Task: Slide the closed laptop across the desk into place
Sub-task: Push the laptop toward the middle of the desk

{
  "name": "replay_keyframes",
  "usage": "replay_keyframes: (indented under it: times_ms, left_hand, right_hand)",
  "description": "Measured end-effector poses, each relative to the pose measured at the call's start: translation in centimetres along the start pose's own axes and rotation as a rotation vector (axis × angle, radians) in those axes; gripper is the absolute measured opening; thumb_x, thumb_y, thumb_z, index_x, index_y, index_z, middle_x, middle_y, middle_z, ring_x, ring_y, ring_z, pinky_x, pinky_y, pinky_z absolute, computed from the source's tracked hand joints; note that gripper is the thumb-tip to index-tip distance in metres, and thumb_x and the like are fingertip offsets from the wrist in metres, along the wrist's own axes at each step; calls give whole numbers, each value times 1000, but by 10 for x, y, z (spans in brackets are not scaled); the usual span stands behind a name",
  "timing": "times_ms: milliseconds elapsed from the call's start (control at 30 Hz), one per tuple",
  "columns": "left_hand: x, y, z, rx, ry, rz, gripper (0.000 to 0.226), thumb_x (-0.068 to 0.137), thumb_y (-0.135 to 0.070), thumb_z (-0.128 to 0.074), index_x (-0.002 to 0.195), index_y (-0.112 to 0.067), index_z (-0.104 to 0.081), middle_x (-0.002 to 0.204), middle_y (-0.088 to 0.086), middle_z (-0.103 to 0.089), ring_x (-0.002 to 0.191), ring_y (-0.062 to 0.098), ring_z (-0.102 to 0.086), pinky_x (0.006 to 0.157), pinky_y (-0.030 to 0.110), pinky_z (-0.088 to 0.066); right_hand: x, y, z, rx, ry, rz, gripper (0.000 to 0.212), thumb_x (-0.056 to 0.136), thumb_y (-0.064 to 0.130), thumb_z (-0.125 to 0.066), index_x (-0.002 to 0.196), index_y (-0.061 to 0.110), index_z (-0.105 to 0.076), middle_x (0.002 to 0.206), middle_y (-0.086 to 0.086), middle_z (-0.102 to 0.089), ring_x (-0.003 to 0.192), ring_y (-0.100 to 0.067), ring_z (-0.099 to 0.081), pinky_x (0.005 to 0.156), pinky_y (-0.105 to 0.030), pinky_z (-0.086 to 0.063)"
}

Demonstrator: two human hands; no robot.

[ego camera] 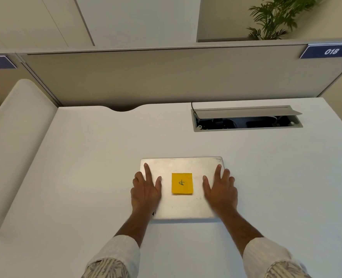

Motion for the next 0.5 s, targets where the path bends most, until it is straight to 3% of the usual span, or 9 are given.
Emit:
replay_keyframes:
  times_ms: [500]
  left_hand:
    - [1,3,-3,63,-8,-11,75,100,-57,-29,158,-9,-18,118,18,-49,95,28,-55,61,37,-53]
  right_hand:
    - [-3,2,0,-47,5,5,75,97,59,-30,151,8,-24,139,-19,-41,110,-36,-50,71,-44,-56]
Point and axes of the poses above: each hand's wrist, its own x-axis towards the middle knuckle, its own z-axis out of the back of the hand, y = z × x, the point moved 4 cm from there along x, towards the middle knuckle
